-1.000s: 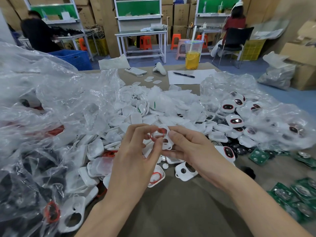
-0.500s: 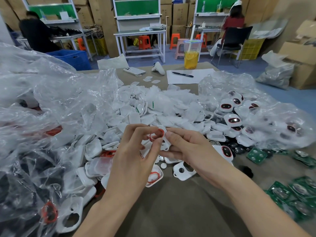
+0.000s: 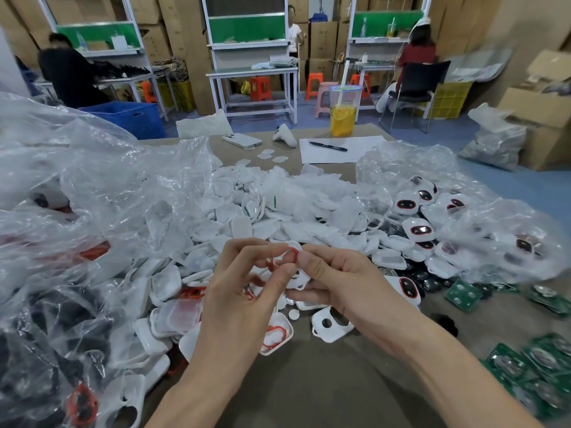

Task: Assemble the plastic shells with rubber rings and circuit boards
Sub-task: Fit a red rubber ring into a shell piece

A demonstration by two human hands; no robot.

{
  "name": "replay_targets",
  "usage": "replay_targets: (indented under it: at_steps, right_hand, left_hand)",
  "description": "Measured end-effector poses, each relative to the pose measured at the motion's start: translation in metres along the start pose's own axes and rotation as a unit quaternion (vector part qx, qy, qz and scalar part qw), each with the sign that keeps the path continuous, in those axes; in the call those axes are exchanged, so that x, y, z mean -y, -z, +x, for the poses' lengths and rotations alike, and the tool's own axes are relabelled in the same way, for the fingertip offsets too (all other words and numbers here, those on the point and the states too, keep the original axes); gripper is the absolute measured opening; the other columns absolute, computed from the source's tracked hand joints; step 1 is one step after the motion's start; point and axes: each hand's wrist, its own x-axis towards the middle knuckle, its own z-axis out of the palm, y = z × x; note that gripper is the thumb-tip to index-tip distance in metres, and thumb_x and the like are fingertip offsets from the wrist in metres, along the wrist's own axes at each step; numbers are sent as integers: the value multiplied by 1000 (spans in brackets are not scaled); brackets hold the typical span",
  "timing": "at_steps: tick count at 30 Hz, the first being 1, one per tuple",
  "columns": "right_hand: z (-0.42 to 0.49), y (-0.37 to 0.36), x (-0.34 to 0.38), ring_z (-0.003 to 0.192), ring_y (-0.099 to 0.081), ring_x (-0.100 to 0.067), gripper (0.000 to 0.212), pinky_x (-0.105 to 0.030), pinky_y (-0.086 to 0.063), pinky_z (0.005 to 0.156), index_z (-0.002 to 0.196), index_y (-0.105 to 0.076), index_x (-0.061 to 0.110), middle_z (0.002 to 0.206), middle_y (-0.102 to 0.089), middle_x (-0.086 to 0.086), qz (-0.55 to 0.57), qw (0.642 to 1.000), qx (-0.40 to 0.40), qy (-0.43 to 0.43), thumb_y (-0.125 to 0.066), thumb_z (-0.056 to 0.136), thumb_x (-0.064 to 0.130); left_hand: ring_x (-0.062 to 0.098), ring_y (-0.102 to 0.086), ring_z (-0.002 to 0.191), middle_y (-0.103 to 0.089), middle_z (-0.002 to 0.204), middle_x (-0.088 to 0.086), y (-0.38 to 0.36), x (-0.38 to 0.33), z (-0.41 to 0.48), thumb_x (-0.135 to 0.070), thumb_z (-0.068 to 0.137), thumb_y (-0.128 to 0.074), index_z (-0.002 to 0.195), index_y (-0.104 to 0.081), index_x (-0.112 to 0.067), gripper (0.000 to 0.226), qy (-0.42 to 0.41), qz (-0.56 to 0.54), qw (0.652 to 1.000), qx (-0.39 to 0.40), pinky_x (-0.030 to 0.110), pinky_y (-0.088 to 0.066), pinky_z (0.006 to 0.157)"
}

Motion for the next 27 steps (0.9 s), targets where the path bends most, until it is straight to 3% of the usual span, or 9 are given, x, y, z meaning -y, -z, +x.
replay_targets:
  at_steps: [3, 5, 7, 10, 13, 16, 20, 23, 27]
  right_hand:
    - [3, 5, -2, 73, -71, -7, 30, -43, -51, 103, 116, -74, 17, 95, -71, -7, 28, 999, 15, -5, -64, 95, 37]
    - [4, 6, -1, 77, -72, -9, 31, -32, -55, 95, 114, -74, 15, 106, -73, -7, 55, 998, 31, -6, -66, 94, 36]
    - [4, 7, 0, 83, -73, -14, 28, -28, -57, 90, 111, -75, 12, 104, -74, -6, 81, 996, 36, -10, -66, 94, 33]
    - [4, 8, -1, 82, -65, -27, 27, -29, -58, 87, 106, -77, 11, 95, -66, -19, 100, 994, 28, -13, -67, 91, 32]
    - [4, 8, 0, 67, -54, -20, 29, -31, -58, 88, 106, -76, 9, 92, -44, -22, 122, 992, 36, -21, -67, 92, 32]
    - [4, 5, 0, 56, -59, -7, 29, -31, -59, 87, 107, -74, 5, 65, -49, -8, 153, 987, 45, -31, -64, 93, 29]
    - [3, 3, 0, 53, -58, -6, 27, -30, -60, 84, 105, -75, 4, 59, -53, 2, 181, 982, 40, -41, -63, 93, 25]
    - [4, 3, -1, 58, -54, -12, 29, -29, -60, 83, 105, -76, 6, 60, -35, -2, 180, 982, 31, -47, -65, 91, 28]
    - [2, 5, 0, 79, -75, -14, 29, -25, -59, 83, 109, -74, 3, 80, -74, -3, 180, 980, 71, -46, -59, 96, 25]
  left_hand:
    - [10, -65, 104, -63, 108, -14, -1, -2, 0, -43, 83, -72, 94, -71, -46, 11, 28, -32, 999, 10, 23, -52, 79]
    - [11, -66, 103, -66, 106, -12, -1, -2, 0, -36, 83, -73, 93, -72, -43, 12, 47, -50, 997, 21, 29, -51, 82]
    - [6, -67, 98, -70, 103, -13, 0, -2, 2, -28, 85, -75, 93, -73, -44, 18, 70, -60, 995, 38, 29, -50, 80]
    - [-2, -70, 88, -74, 101, -21, 5, -6, 5, -40, 84, -69, 94, -72, -52, 16, 121, -105, 984, 76, 21, -53, 66]
    - [-2, -71, 93, -76, 102, -17, 10, -6, 7, -41, 83, -65, 98, -74, -48, 19, 125, -139, 977, 101, 10, -51, 73]
    - [0, -71, 92, -76, 100, -14, 10, -7, 7, -25, 90, -67, 97, -75, -45, 22, 122, -138, 979, 92, 8, -50, 73]
    - [-3, -72, 82, -76, 93, -17, 8, -10, 7, -43, 77, -68, 91, -74, -51, 17, 126, -133, 981, 71, 7, -49, 65]
    - [-3, -71, 81, -76, 92, -17, 7, -8, 7, -48, 73, -67, 92, -75, -50, 20, 128, -132, 981, 66, 8, -49, 63]
    - [0, -73, 88, -77, 97, -13, 9, -6, 8, -48, 72, -72, 93, -77, -44, 22, 139, -165, 972, 89, 9, -52, 68]
